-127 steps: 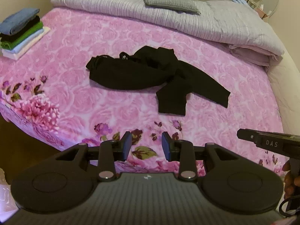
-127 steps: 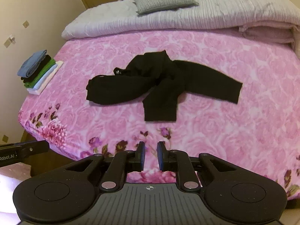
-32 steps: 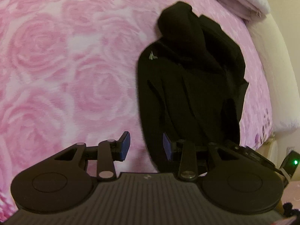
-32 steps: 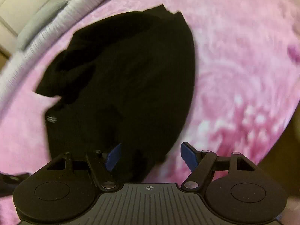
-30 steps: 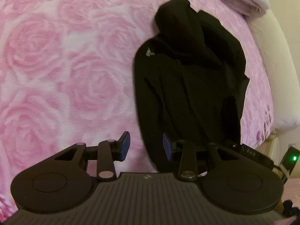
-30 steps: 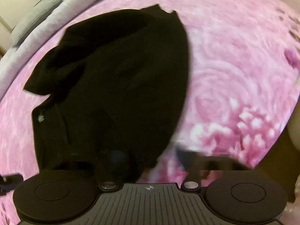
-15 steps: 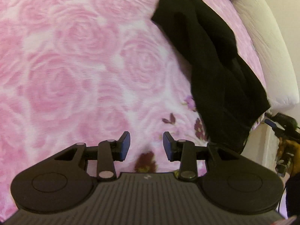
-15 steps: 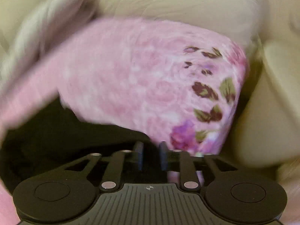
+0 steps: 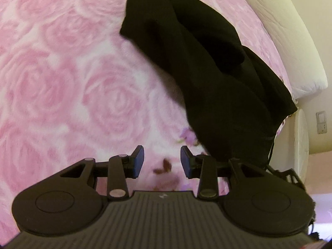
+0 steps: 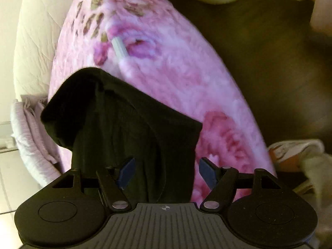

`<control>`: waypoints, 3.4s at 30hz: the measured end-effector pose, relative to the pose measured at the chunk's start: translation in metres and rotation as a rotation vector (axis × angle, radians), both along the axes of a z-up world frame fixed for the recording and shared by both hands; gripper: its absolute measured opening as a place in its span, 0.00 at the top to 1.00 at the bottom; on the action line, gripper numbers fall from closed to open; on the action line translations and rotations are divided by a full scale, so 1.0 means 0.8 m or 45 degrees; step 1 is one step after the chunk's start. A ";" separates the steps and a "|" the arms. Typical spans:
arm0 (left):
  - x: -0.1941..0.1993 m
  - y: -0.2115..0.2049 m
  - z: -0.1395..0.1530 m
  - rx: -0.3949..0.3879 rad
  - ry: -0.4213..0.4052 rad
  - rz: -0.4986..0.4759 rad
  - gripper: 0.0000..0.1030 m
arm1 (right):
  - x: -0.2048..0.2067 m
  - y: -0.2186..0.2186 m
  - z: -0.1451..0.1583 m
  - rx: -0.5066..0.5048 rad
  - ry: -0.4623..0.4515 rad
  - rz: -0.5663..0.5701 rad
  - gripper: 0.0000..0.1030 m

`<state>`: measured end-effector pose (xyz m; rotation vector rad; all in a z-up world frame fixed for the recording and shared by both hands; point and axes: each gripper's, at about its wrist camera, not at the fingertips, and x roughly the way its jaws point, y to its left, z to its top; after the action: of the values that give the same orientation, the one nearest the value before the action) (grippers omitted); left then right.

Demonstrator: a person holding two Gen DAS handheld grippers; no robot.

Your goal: Fold clothes

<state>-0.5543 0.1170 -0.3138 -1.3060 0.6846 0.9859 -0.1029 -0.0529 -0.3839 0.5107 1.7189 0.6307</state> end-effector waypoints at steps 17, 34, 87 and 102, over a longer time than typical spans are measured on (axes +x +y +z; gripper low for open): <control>-0.072 0.136 0.002 0.094 -0.119 0.409 0.65 | 0.047 0.086 0.058 0.179 -0.373 0.085 0.84; -0.048 0.267 -0.068 0.106 -0.179 0.376 0.87 | 0.039 0.112 0.038 0.120 -0.280 0.045 0.73; -0.209 -0.232 0.069 0.236 -0.014 1.322 0.73 | -0.047 0.267 0.076 0.065 -0.517 0.998 0.86; -0.329 -0.121 0.029 0.130 0.100 1.406 0.67 | -0.036 0.251 0.047 0.018 -0.392 0.824 0.29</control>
<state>-0.8177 0.0204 -0.2903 -1.5580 -0.1105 1.9192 -0.1314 0.1477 -0.3467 -0.1526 1.5705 1.1161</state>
